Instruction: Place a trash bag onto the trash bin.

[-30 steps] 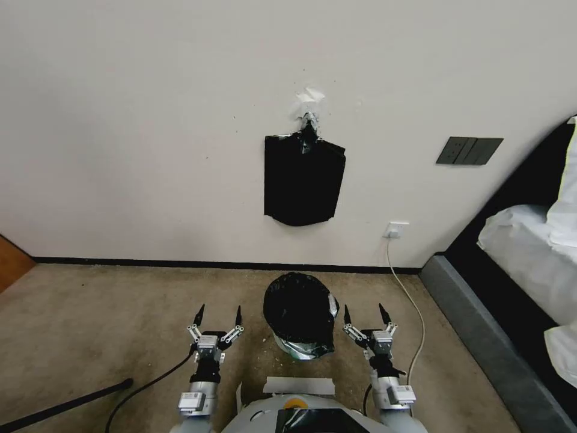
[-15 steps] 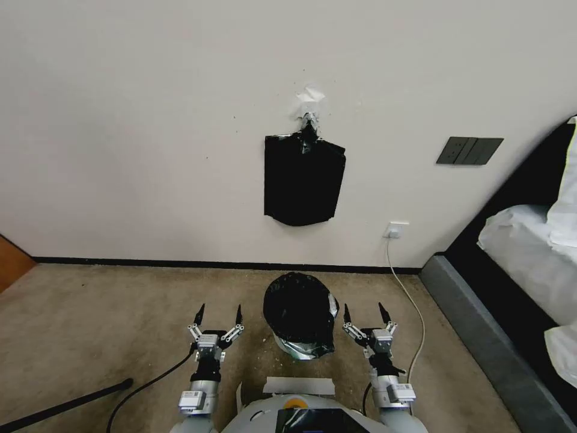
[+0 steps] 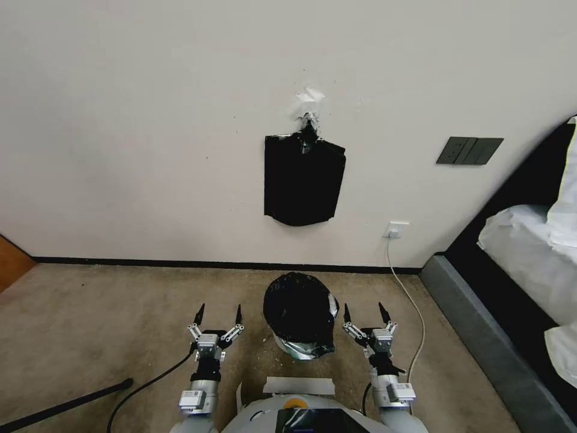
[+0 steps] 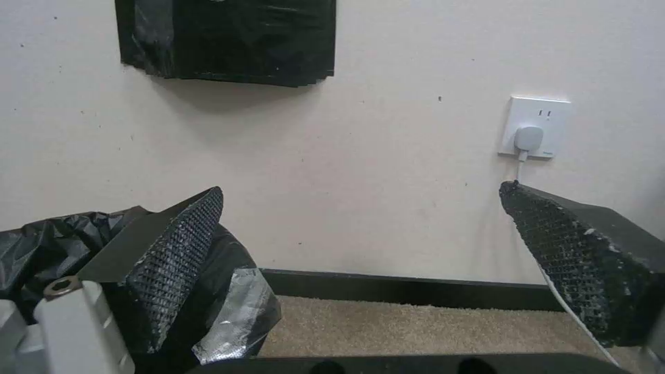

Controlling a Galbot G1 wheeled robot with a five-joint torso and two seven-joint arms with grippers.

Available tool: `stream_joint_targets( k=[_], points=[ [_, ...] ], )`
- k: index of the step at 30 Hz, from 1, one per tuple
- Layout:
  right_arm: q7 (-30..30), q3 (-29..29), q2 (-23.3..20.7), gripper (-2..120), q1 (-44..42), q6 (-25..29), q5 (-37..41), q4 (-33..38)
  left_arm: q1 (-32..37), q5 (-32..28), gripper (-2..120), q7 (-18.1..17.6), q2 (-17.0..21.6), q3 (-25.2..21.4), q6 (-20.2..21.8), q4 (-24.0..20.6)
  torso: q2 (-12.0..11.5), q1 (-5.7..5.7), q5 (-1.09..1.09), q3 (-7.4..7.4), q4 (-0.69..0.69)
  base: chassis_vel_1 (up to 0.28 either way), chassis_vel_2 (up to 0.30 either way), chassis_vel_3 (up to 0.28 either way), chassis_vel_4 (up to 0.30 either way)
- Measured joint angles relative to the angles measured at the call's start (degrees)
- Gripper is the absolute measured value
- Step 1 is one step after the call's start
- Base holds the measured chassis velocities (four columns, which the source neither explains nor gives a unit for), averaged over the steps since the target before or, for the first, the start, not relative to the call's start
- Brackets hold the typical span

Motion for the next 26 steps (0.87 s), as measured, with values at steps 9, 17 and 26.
stream_joint_targets(
  k=[9, 17, 26],
  points=[
    [0.0, 0.0, 0.0, 100, 0.0, 0.0, 0.0, 0.0, 0.0, 0.0, 100, 0.0, 0.0, 0.0, 0.0, 0.0, 0.0, 0.00, 0.00, 0.00, 0.00, 0.000, 0.000, 0.000, 0.000],
    [0.0, 0.0, 0.0, 100, 0.0, 0.0, 0.1, 0.0, 0.0, 0.0, 100, 0.0, 0.0, 0.0, 0.0, 0.0, 0.0, 0.00, 0.00, 0.00, 0.00, 0.000, 0.000, 0.000, 0.000],
    [0.0, 0.0, 0.0, 100, 0.0, -0.1, 0.1, 0.0, 0.0, 0.0, 100, 0.0, 0.0, 0.0, 0.0, 0.0, 0.0, 0.00, 0.00, 0.00, 0.00, 0.000, 0.000, 0.000, 0.000]
  ],
)
